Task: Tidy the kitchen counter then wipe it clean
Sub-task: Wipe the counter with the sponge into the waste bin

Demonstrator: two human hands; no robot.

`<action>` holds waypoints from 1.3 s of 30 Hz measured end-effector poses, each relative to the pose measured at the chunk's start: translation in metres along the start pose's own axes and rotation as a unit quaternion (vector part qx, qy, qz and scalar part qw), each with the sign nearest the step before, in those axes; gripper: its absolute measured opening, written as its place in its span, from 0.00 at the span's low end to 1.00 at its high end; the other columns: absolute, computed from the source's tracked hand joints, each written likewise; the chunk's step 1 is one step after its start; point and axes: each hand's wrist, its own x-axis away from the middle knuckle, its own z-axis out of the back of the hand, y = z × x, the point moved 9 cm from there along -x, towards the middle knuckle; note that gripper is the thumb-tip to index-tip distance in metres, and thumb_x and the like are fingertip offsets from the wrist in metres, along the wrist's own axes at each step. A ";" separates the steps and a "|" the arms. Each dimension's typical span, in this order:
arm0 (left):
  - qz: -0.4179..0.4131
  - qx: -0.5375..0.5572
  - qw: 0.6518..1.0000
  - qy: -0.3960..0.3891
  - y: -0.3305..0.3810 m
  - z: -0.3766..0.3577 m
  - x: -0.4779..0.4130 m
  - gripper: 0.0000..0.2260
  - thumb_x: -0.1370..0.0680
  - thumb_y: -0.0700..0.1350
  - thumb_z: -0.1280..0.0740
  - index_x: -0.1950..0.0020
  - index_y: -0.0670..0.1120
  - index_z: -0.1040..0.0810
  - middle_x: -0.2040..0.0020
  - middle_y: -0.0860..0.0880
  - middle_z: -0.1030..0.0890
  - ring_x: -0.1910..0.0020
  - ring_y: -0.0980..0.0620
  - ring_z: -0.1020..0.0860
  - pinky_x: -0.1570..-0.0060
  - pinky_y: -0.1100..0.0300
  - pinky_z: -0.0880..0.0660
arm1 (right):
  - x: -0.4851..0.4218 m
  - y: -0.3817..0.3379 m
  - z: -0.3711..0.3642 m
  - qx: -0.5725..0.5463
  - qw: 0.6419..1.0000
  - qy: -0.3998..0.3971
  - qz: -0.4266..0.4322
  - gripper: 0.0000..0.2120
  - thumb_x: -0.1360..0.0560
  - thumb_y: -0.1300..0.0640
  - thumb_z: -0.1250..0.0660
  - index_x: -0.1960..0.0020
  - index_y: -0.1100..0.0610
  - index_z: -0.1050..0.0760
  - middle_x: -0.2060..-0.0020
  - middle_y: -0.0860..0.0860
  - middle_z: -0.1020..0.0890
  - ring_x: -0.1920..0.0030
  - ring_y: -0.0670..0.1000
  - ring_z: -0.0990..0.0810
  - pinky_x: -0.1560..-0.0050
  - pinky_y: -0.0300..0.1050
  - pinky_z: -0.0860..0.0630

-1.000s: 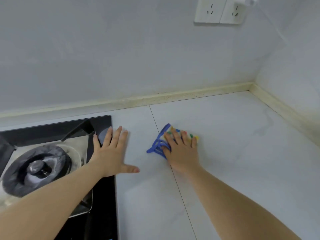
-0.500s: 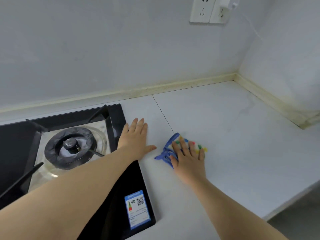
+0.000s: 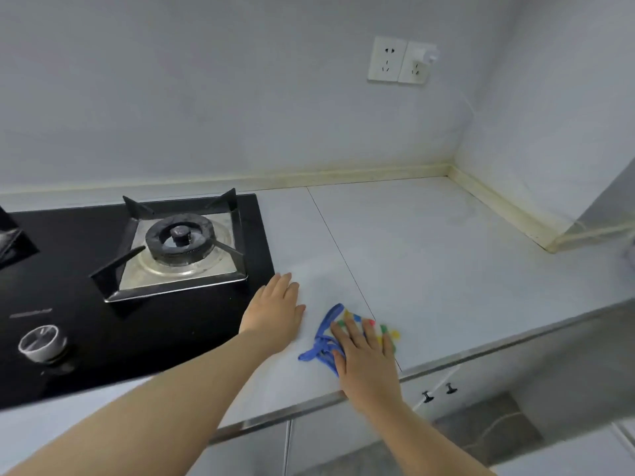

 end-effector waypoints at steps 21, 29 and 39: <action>0.257 0.134 0.945 0.151 -0.148 0.035 0.299 0.20 0.17 0.47 0.50 0.25 0.45 0.41 0.25 0.50 0.40 0.25 0.52 0.45 0.28 0.61 0.46 | 0.144 -0.219 0.022 -0.332 0.921 -0.145 0.144 0.16 0.18 0.48 0.52 0.48 0.55 0.29 0.58 0.52 0.23 0.59 0.50 0.26 0.58 0.42 0.31; 0.413 0.292 0.834 0.220 -0.273 0.038 0.479 0.19 0.17 0.46 0.49 0.26 0.44 0.39 0.26 0.47 0.36 0.29 0.48 0.36 0.33 0.58 0.39 | 0.256 -0.405 0.019 -0.581 0.737 -0.335 0.085 0.14 0.20 0.50 0.44 0.51 0.56 0.23 0.54 0.58 0.18 0.50 0.59 0.20 0.47 0.52 0.23; 0.572 0.285 0.713 0.288 -0.400 0.022 0.738 0.21 0.17 0.47 0.48 0.25 0.43 0.40 0.26 0.47 0.37 0.27 0.49 0.37 0.31 0.57 0.40 | 0.422 -0.623 -0.001 -0.560 0.658 -0.481 0.149 0.17 0.20 0.51 0.44 0.56 0.60 0.22 0.59 0.58 0.19 0.55 0.59 0.20 0.50 0.54 0.24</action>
